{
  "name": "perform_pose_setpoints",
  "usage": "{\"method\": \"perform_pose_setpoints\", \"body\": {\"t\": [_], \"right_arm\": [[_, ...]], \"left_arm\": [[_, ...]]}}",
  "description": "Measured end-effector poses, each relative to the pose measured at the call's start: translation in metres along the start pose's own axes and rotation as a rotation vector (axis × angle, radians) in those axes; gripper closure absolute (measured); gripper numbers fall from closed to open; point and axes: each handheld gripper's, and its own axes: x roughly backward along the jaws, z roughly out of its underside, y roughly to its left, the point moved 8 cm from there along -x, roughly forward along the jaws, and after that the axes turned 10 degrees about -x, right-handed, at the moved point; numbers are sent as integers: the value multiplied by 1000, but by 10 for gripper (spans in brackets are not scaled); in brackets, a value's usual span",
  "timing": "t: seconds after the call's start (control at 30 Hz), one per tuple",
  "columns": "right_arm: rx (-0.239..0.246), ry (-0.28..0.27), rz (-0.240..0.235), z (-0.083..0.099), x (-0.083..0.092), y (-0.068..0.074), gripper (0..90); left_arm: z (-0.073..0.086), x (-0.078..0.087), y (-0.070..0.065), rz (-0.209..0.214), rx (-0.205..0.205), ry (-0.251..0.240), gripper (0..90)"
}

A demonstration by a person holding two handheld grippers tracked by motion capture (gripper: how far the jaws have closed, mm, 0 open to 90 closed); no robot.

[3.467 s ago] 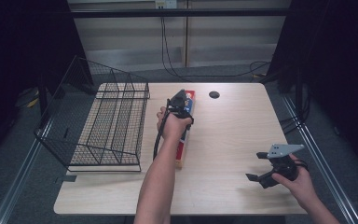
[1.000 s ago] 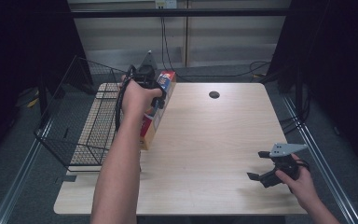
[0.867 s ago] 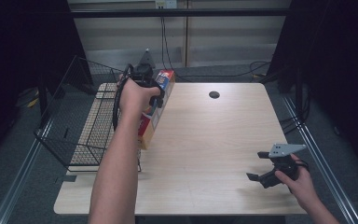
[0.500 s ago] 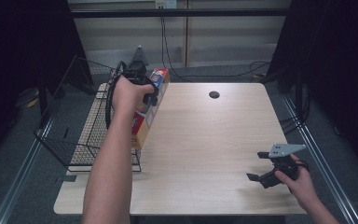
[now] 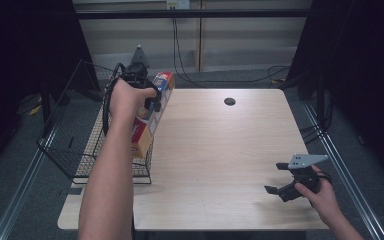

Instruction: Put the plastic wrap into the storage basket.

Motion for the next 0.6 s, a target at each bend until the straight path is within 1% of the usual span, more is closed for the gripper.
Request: {"method": "perform_pose_setpoints", "body": {"t": [0.07,0.1,0.13,0.23,0.3,0.4,0.5,0.53,0.6], "right_arm": [[3,-1,3,0,0,0,25],[3,-1,2,0,0,0,26],[6,0,4,0,-1,0,25],[2,4,5,0,0,0,26],[1,6,3,0,0,0,26],[3,3,1,0,-1,0,26],[4,6,7,1,-1,0,26],[1,7,5,1,-1,0,25],[1,7,5,1,-1,0,26]], "left_arm": [[1,2,2,-2,0,4,447],[1,3,3,-7,-2,1,447],[1,4,3,-4,5,1,447],[1,8,7,-5,6,-4,446],[2,10,7,0,18,-4,446],[4,13,10,1,21,1,446],[5,15,12,0,25,-4,447],[5,16,12,8,33,-4,447],[6,19,15,4,36,-6,446]]}}
